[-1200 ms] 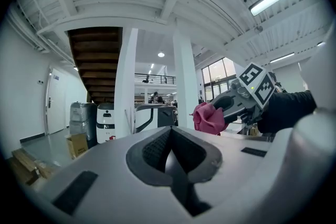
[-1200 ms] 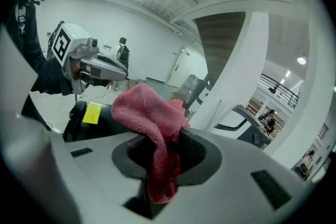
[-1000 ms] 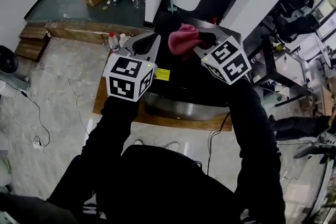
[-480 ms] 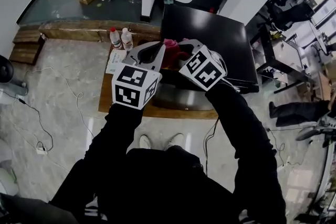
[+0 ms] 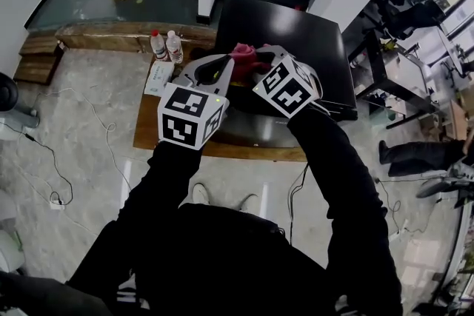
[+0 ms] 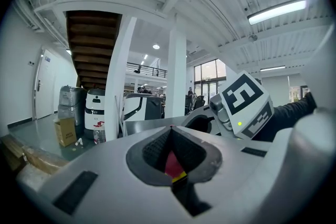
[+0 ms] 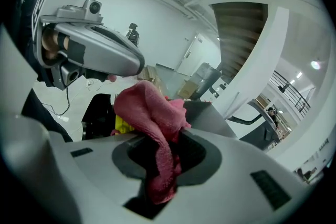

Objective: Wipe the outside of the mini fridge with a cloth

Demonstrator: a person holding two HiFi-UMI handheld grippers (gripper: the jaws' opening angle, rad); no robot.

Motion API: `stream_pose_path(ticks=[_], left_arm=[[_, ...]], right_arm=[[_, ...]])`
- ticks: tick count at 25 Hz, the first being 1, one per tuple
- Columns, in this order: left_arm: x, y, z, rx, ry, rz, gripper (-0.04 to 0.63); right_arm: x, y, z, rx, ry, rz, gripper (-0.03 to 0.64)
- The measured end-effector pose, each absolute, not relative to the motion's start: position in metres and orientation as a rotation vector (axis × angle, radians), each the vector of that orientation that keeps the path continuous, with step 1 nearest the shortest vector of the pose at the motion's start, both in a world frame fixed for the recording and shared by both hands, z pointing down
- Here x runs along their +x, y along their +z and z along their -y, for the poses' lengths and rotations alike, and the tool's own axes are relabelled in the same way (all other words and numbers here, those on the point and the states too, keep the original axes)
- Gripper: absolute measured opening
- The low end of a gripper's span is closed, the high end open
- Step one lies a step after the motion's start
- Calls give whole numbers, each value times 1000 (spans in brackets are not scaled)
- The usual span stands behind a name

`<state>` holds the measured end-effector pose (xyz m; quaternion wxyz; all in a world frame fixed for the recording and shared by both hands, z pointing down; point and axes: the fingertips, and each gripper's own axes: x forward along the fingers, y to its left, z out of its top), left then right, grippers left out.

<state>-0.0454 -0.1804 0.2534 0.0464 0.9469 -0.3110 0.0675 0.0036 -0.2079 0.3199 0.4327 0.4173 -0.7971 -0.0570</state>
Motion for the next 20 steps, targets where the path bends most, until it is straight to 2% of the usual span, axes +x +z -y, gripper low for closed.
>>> stream_pose_path(ticks=[20], left_arm=[[163,250,73,2947,257,844,5]], right_arm=[[265,322,118,1194,-44,1904,95]])
